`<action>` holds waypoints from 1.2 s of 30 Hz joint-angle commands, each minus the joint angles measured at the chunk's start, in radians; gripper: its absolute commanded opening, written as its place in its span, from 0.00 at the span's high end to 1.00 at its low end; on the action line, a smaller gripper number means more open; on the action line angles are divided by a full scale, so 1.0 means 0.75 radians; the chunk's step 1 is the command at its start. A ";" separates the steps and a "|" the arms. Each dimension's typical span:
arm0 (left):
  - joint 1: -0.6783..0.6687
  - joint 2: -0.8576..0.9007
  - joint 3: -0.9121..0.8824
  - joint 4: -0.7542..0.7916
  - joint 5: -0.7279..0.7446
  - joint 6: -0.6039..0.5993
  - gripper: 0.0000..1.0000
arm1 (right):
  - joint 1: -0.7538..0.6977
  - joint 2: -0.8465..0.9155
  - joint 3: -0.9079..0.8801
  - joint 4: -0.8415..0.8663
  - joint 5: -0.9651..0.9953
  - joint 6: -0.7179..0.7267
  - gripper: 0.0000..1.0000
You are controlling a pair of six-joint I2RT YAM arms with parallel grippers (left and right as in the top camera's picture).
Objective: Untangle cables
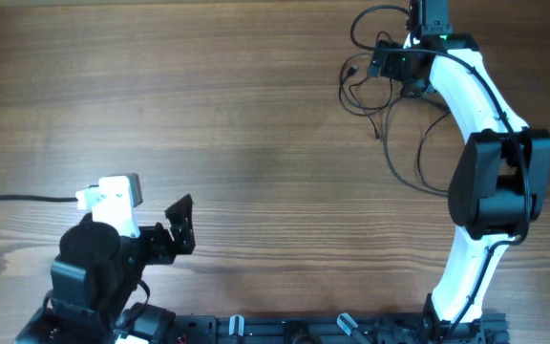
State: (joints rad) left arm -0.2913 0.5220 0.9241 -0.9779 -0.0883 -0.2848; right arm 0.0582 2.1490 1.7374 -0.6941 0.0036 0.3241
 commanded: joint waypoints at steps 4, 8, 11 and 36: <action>0.168 -0.374 -0.436 0.646 0.094 0.021 0.00 | 0.003 0.007 0.005 0.002 -0.006 -0.012 0.00; 0.247 -0.579 -0.631 0.942 0.145 0.021 0.00 | 0.003 0.007 0.005 0.002 -0.006 -0.012 0.00; 0.279 -0.695 -0.731 1.065 0.168 0.021 0.00 | 0.003 0.007 0.005 0.002 -0.006 -0.012 0.00; 0.354 -0.691 -1.225 1.204 0.197 0.116 0.00 | 0.003 0.007 0.005 0.002 -0.006 -0.012 0.00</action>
